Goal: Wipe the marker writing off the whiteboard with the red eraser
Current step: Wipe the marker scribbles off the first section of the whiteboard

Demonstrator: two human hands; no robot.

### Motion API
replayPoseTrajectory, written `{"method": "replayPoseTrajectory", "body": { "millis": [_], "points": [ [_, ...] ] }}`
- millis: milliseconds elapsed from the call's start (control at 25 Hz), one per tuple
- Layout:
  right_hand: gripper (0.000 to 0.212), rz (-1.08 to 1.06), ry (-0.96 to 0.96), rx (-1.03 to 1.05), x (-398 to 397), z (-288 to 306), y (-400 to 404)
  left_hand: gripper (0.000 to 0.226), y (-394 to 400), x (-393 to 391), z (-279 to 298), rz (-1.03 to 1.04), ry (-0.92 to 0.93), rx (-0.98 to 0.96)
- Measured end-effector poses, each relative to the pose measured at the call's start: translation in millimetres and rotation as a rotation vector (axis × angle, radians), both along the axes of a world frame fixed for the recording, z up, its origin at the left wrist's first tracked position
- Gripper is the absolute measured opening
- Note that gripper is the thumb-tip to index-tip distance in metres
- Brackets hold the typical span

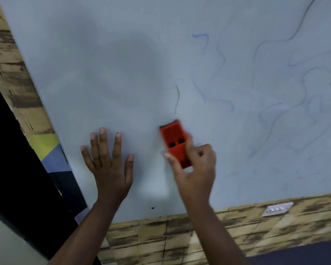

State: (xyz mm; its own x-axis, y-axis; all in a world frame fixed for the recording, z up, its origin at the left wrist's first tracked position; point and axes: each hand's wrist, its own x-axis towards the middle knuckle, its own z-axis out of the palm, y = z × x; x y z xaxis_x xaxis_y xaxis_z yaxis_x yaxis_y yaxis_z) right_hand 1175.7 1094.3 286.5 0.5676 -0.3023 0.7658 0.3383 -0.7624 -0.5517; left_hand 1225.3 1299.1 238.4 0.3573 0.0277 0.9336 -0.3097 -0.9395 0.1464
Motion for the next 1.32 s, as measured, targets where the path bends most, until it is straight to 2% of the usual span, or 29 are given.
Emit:
{"method": "replayPoseTrajectory", "body": {
  "millis": [120,240,320,400,560,600,720,760,840,920,1080,1200,1320],
  "points": [
    [0.07,0.02,0.017,-0.256,-3,-13,15,0.052,-3,-9,21,0.02,-0.016,-0.061],
    [0.068,0.016,-0.095,-0.347,4,15,6,0.049,2,-5,69,0.021,-0.095,-0.017],
    [0.069,-0.028,-0.15,-0.298,12,38,-13,0.05,8,3,103,0.026,-0.134,-0.014],
    [0.072,-0.068,-0.142,-0.091,18,49,-40,0.053,13,11,120,0.064,-0.161,0.005],
    [0.068,-0.085,-0.138,0.629,19,33,-104,0.059,17,20,114,0.117,-0.179,0.063],
    [0.066,-0.075,-0.139,0.757,19,31,-118,0.059,17,21,113,0.116,-0.183,0.064],
    [0.054,0.008,-0.151,0.872,19,54,-134,0.057,16,20,114,0.097,-0.189,0.06],
    [0.052,0.023,-0.167,0.85,20,68,-129,0.057,16,20,114,0.091,-0.188,0.059],
    [0.06,-0.006,-0.222,0.717,24,93,-103,0.057,16,20,112,0.097,-0.185,0.058],
    [0.069,-0.031,-0.237,0.443,27,103,-62,0.057,16,19,112,0.096,-0.182,0.05],
    [0.072,0.064,-0.132,-0.103,13,66,8,0.059,16,20,113,0.092,-0.191,0.061],
    [0.069,0.065,-0.122,-0.239,10,58,21,0.062,18,21,112,0.102,-0.195,0.086],
    [0.068,0.043,-0.193,-0.297,16,90,18,0.063,19,22,112,0.096,-0.207,0.093]
  ]
}}
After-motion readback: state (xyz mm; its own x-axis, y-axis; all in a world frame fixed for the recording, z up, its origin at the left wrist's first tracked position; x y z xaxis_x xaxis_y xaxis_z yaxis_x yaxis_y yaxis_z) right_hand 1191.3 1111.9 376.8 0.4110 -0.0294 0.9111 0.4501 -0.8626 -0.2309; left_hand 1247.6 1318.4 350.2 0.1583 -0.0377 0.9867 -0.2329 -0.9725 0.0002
